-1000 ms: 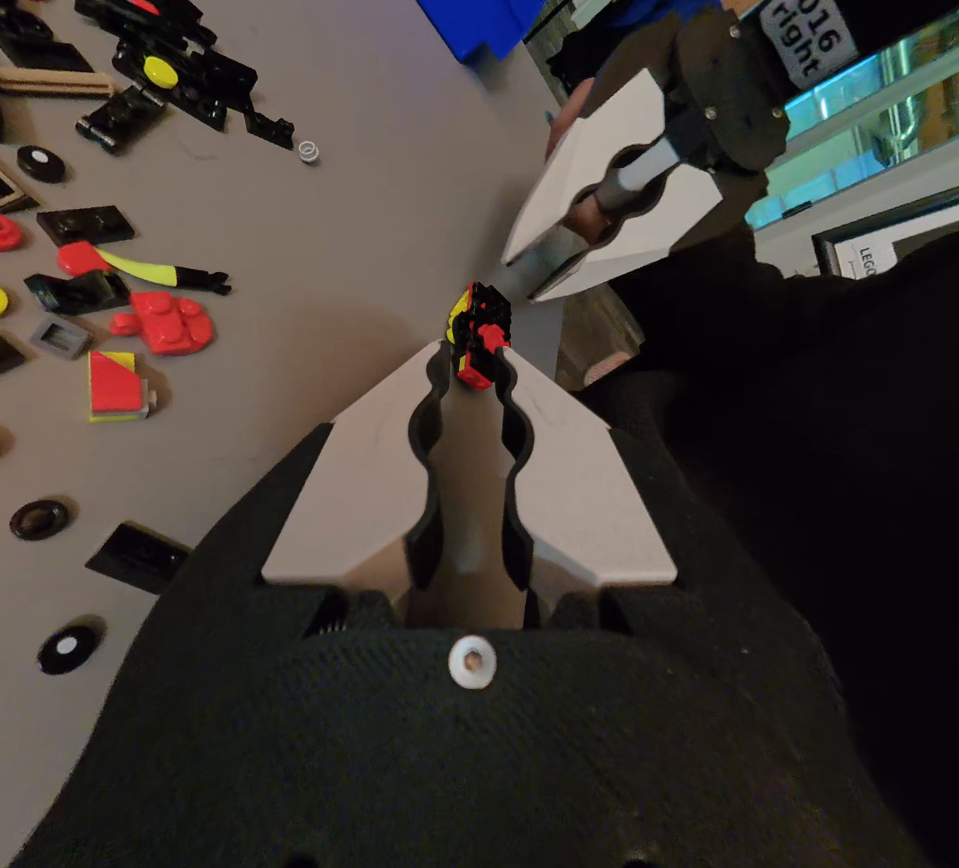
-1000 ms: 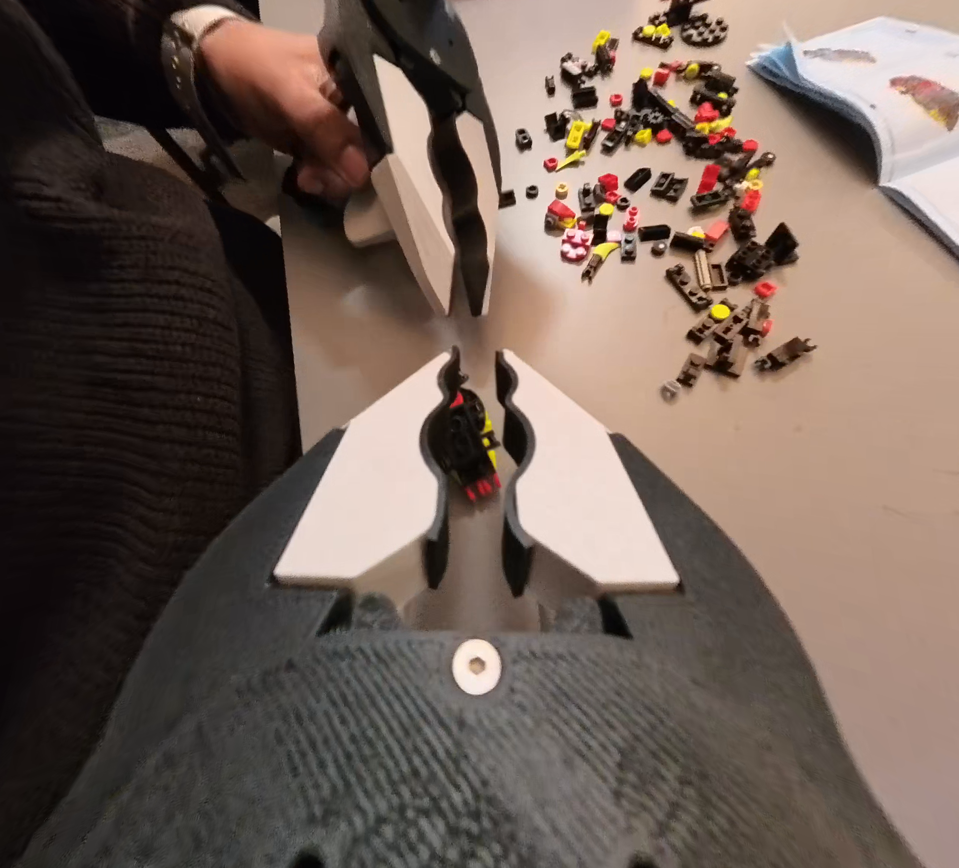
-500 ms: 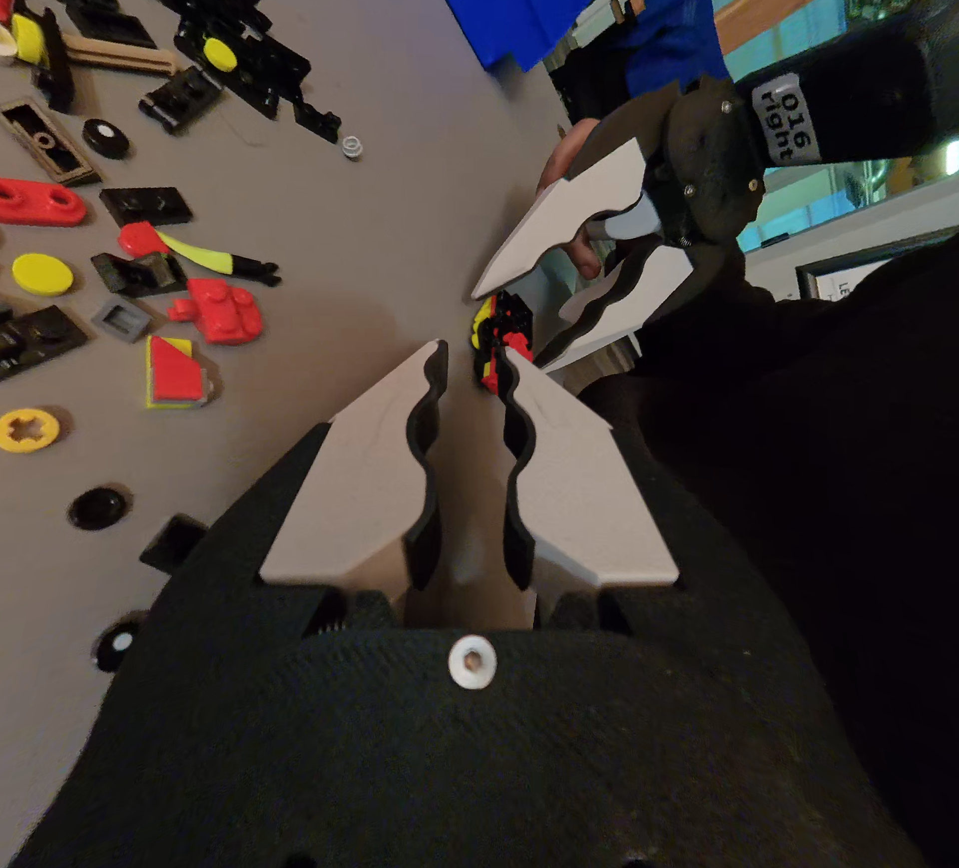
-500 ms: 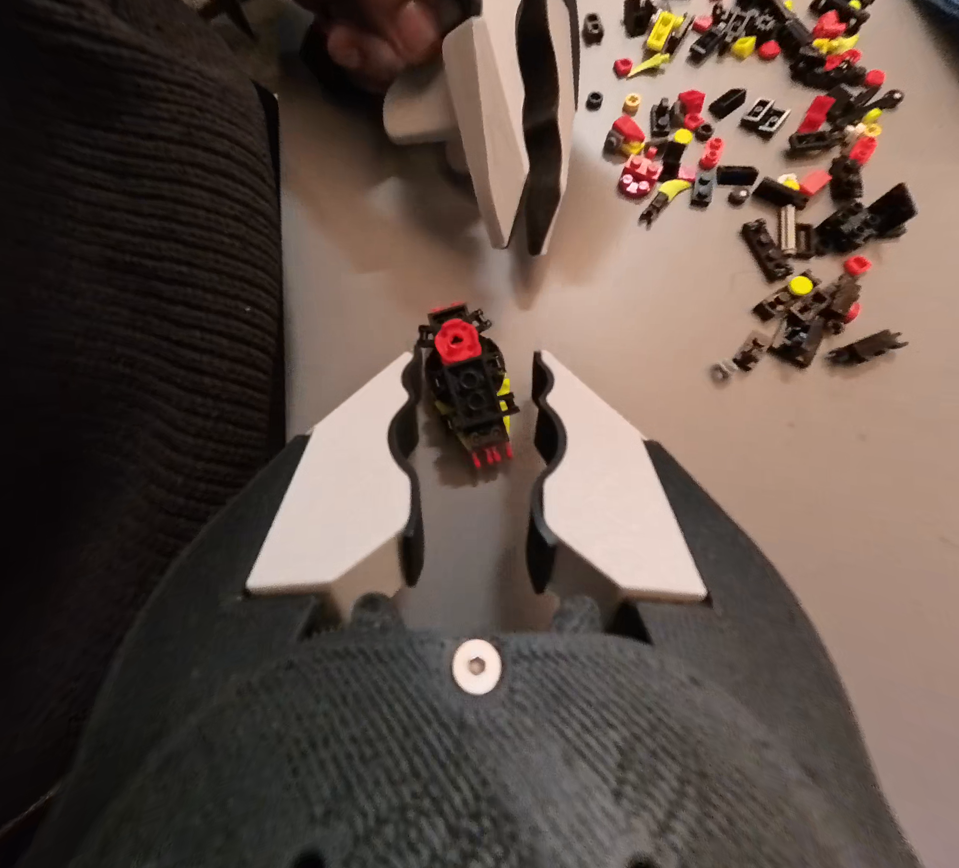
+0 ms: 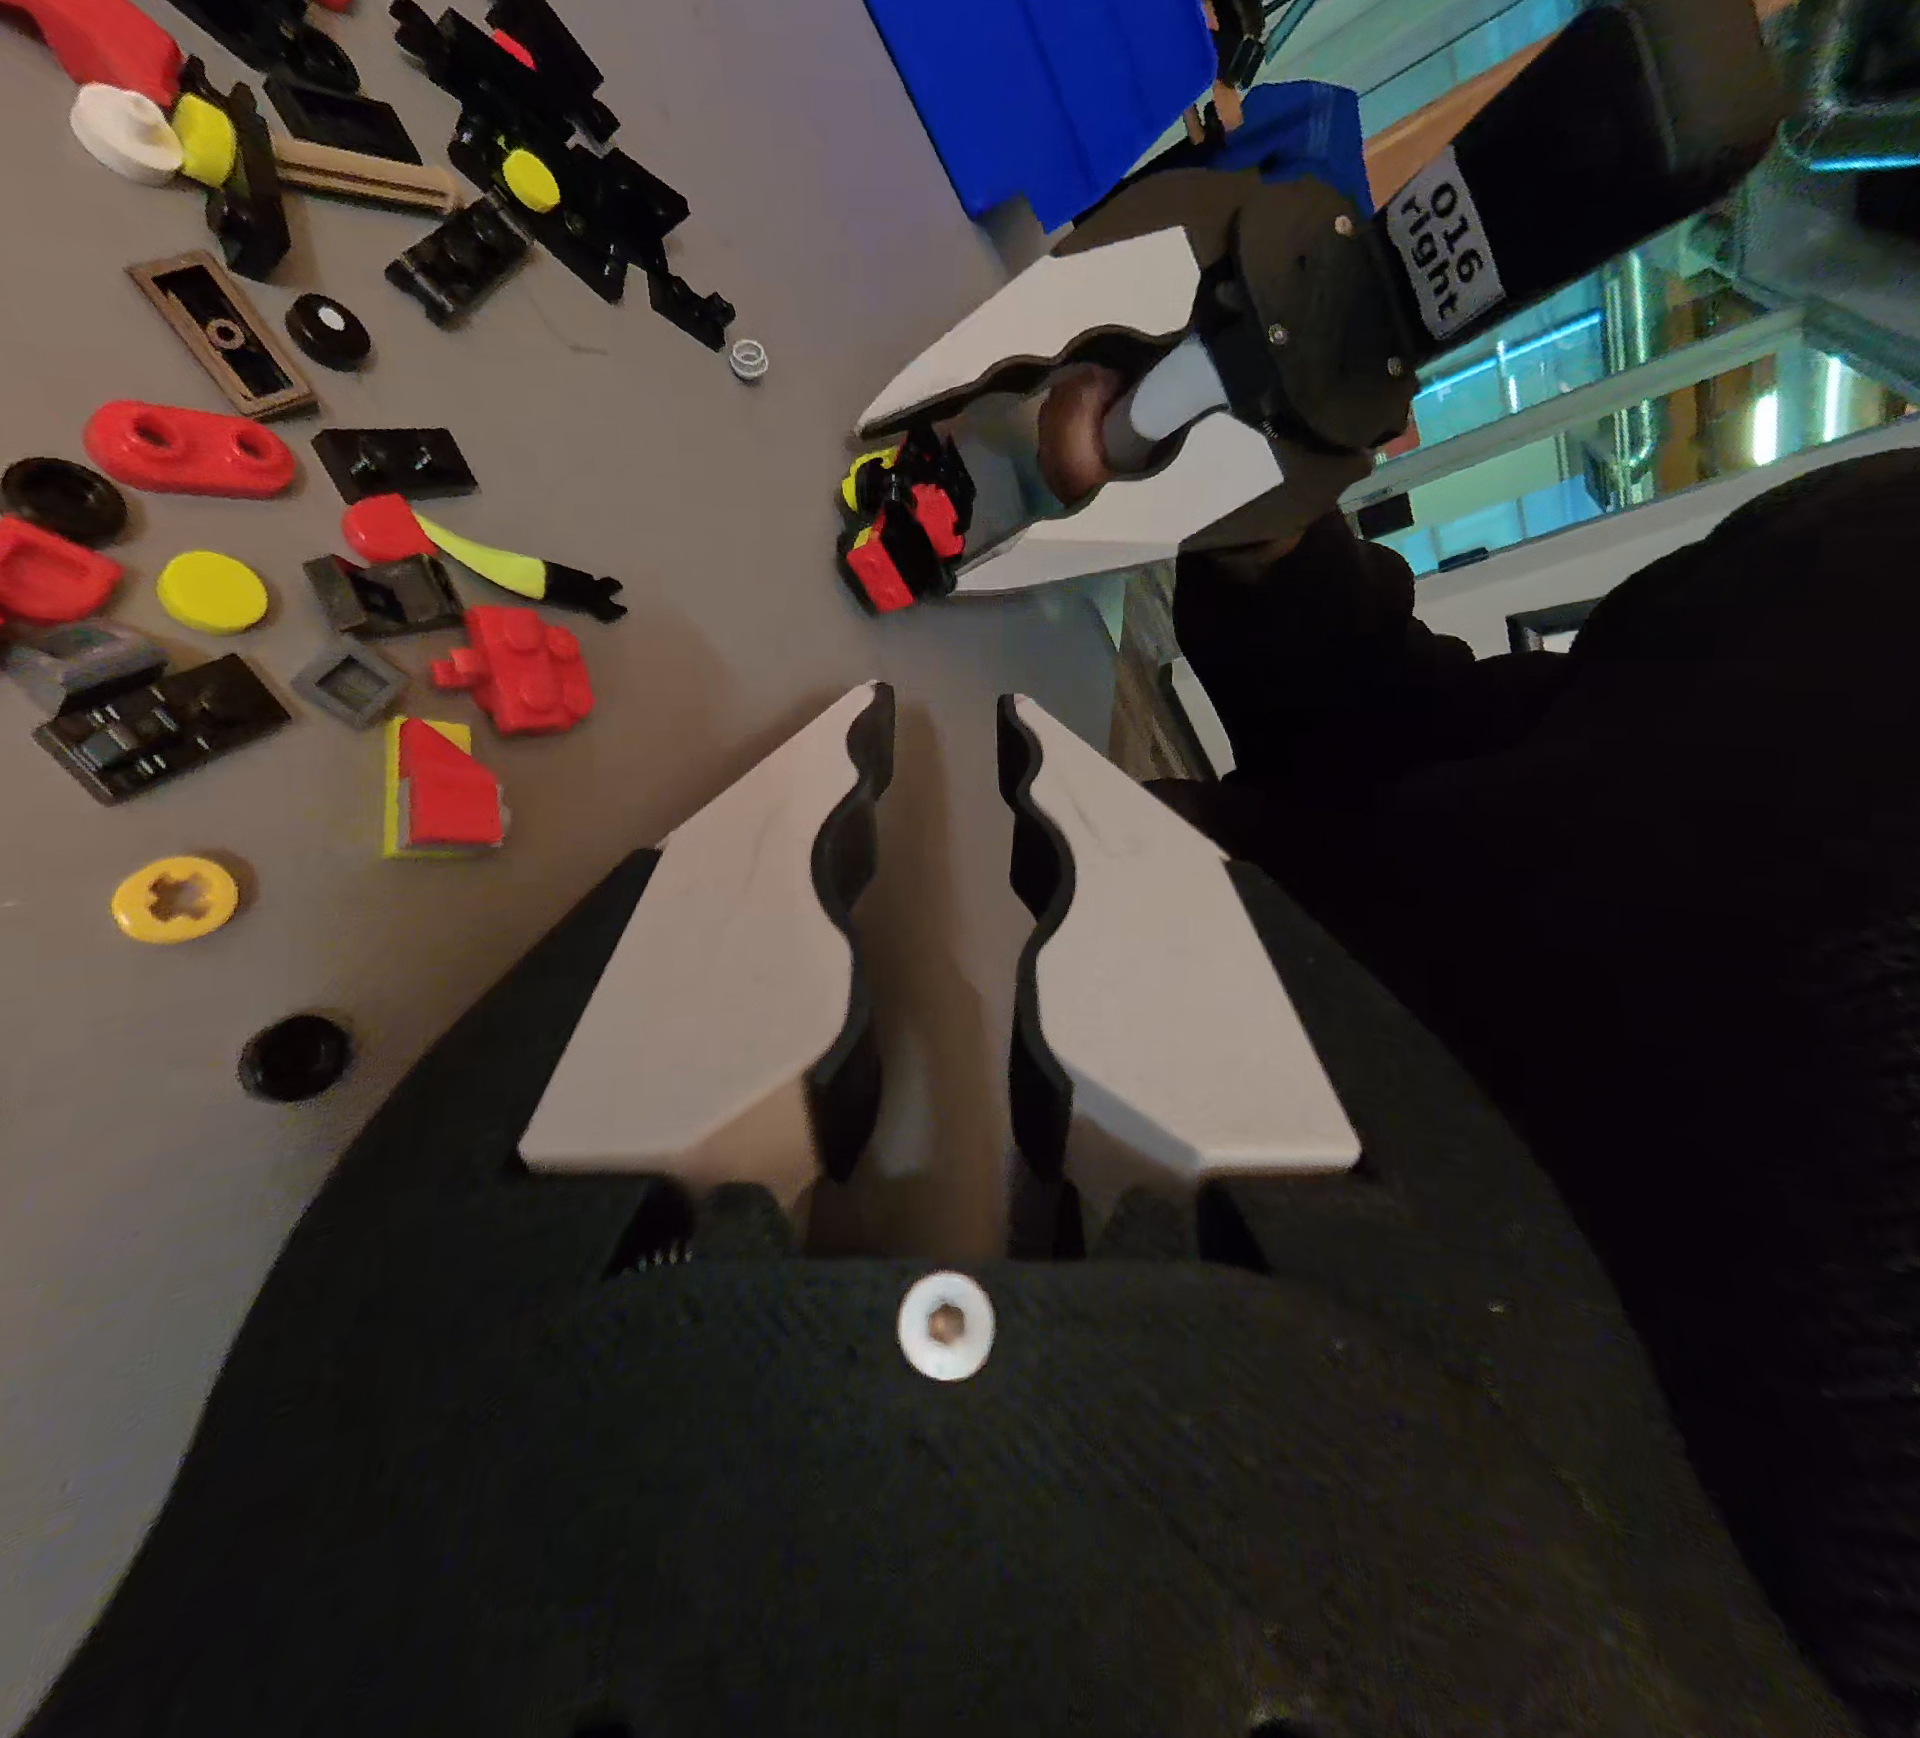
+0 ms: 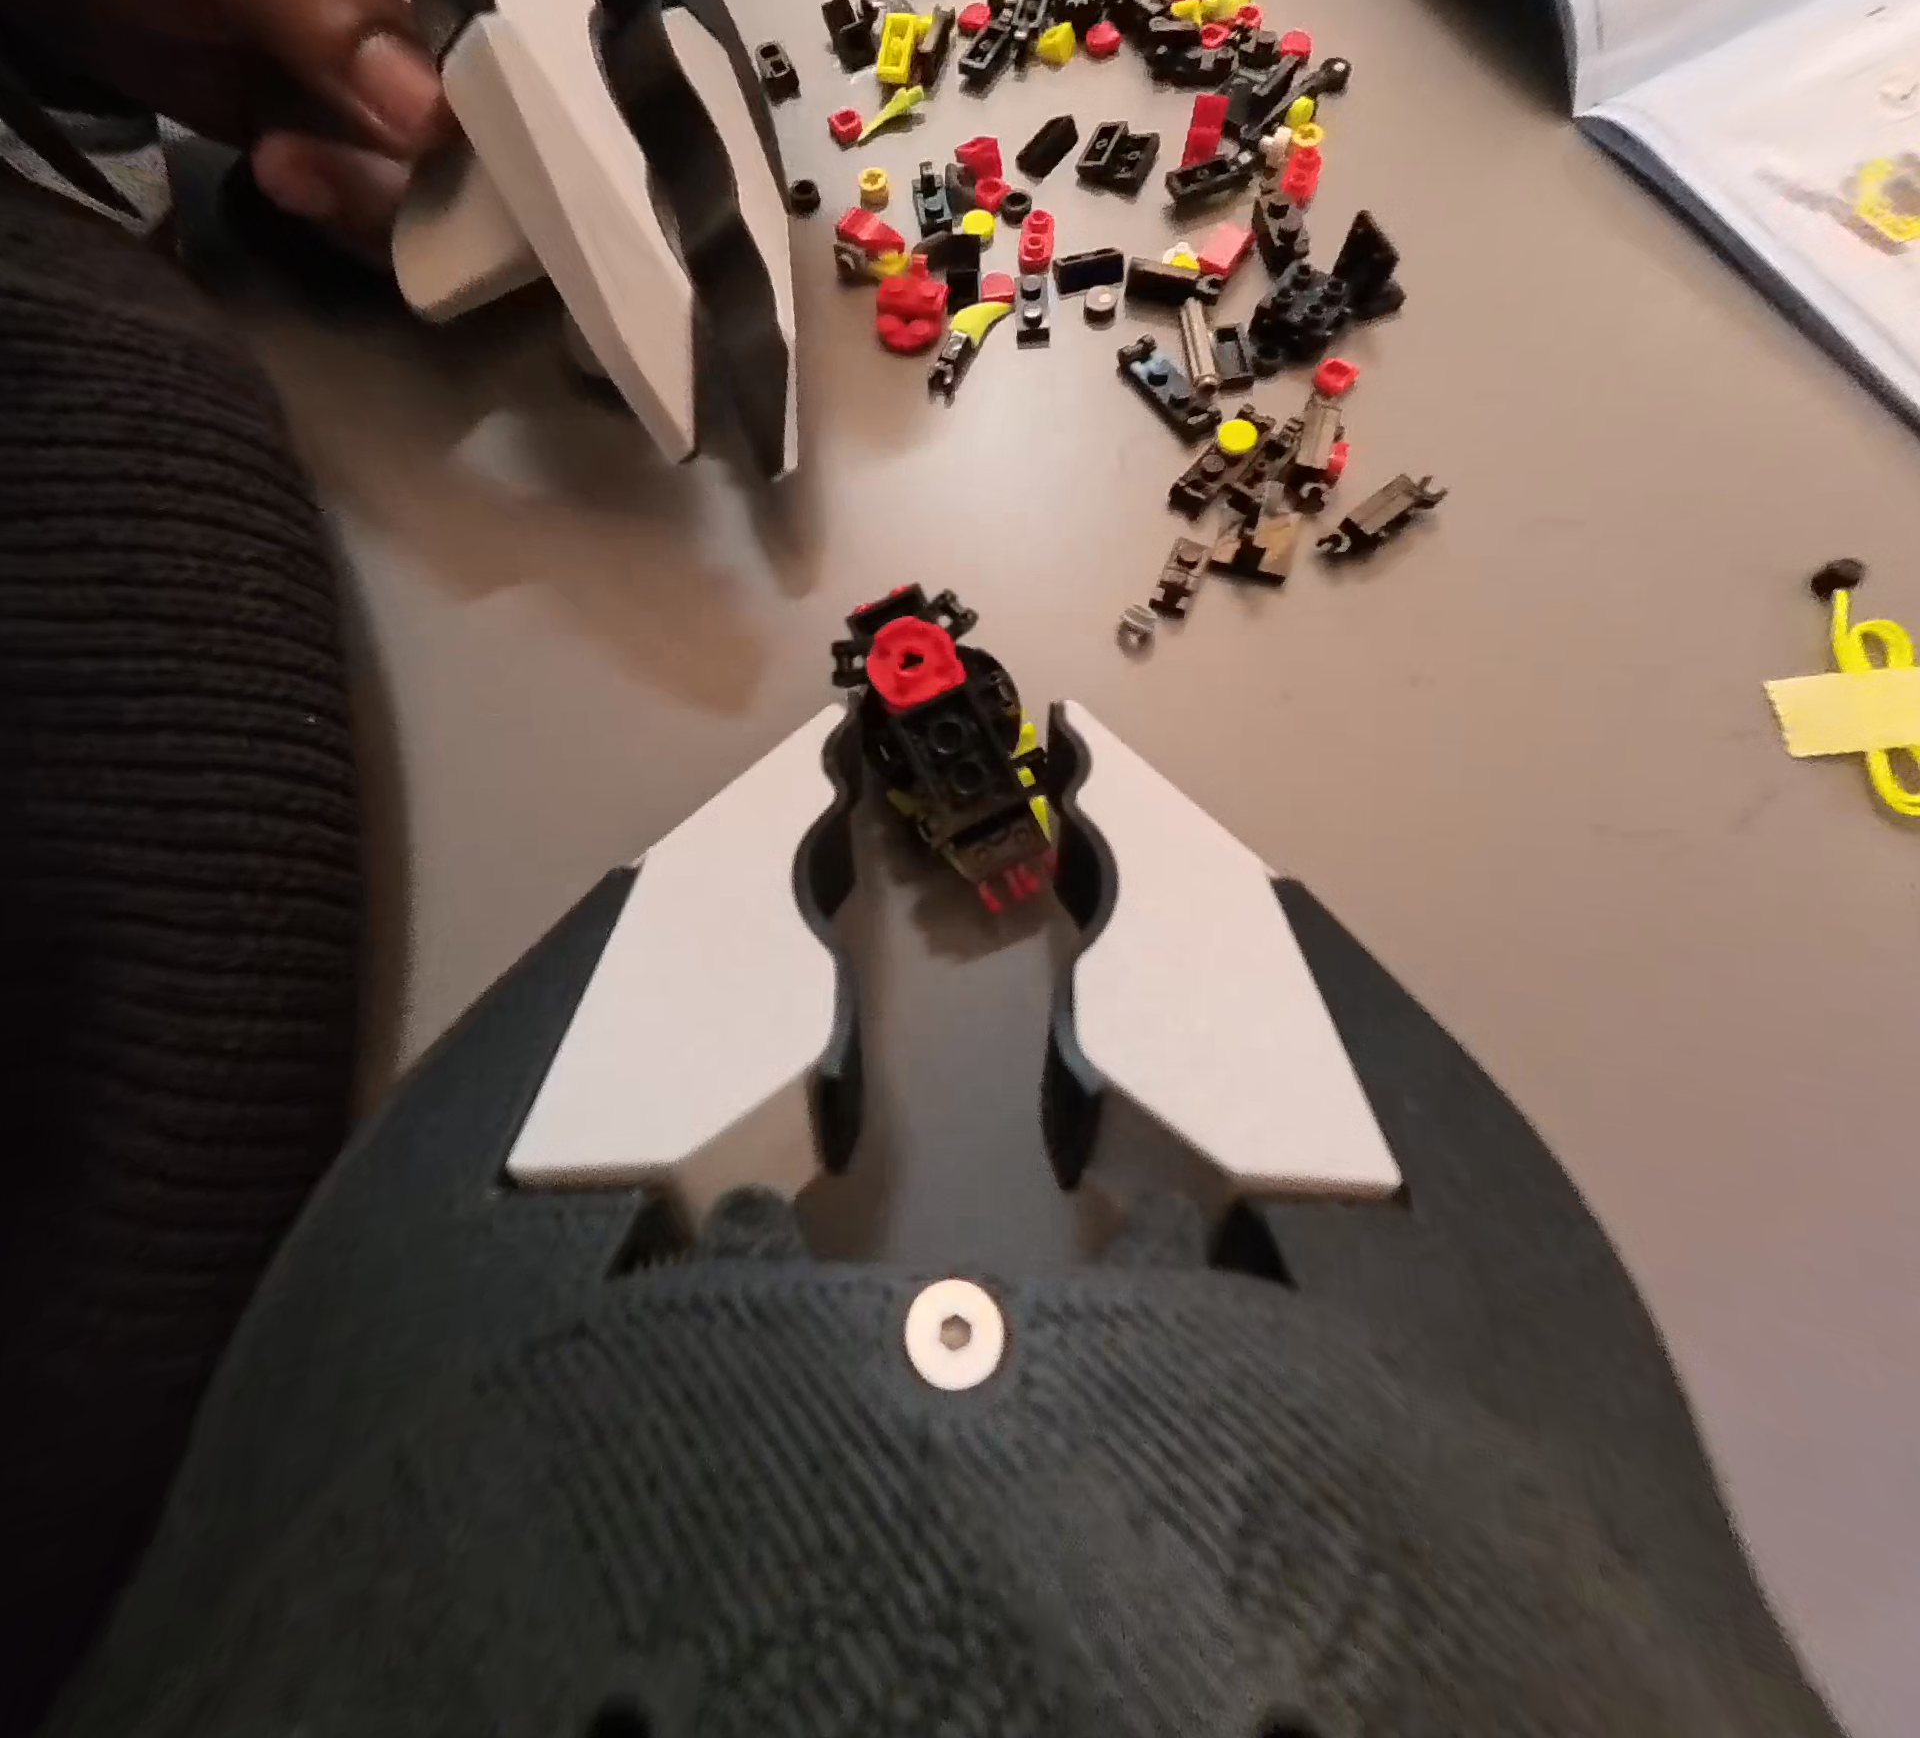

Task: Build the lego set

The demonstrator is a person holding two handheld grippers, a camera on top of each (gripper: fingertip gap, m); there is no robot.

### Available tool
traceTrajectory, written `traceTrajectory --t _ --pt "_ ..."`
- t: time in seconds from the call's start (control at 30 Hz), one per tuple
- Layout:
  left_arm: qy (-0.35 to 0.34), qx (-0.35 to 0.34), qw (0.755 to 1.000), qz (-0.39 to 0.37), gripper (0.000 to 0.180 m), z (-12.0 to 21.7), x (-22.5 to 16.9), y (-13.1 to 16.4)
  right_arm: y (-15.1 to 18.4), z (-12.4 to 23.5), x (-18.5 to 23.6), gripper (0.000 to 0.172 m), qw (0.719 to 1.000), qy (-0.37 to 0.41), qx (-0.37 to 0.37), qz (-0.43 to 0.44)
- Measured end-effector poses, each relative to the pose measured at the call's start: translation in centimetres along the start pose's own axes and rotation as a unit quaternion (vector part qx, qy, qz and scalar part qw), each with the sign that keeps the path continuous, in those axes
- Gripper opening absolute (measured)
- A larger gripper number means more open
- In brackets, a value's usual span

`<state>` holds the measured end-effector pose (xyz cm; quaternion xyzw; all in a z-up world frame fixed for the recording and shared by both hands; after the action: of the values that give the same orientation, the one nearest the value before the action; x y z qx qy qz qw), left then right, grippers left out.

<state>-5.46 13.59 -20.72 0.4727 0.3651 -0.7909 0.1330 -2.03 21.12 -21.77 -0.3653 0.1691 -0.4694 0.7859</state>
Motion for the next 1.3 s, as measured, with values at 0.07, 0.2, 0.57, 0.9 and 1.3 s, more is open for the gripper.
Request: traceTrajectory --t 0.07,0.2,0.57,0.9,1.3 --pt "0.002 -0.002 1.000 0.002 0.017 0.0 0.0 -0.1 0.0 -0.1 -0.1 0.034 1.000 -0.006 -0.006 -0.009" --pt "0.007 -0.003 1.000 0.007 0.017 0.0 0.0 -0.3 -0.2 -0.2 -0.1 0.034 1.000 -0.010 -0.011 -0.008" --pt "0.012 -0.001 1.000 0.012 0.017 0.0 0.1 -0.4 -0.1 -0.2 -0.2 0.035 1.000 -0.004 -0.010 -0.002" --pt "0.010 0.000 1.000 0.011 0.016 -0.1 0.1 -0.4 -0.8 0.4 -0.1 0.038 0.999 -0.009 -0.034 -0.010" --pt "0.007 -0.005 1.000 0.012 0.016 -0.1 0.3 -0.7 -0.9 0.8 -1.6 0.041 0.998 0.015 -0.050 -0.038"
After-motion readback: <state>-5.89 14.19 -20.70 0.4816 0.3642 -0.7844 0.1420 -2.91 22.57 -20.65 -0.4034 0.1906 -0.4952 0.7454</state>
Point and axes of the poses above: each gripper's, where its closed fingertips meet, z back along the fingers, y out of its underside, x = y × z across the jaws, the point moved 2 cm from there along z, back along the fingers, and after that the axes turned 3 degrees about x, right-handed, at the moved point
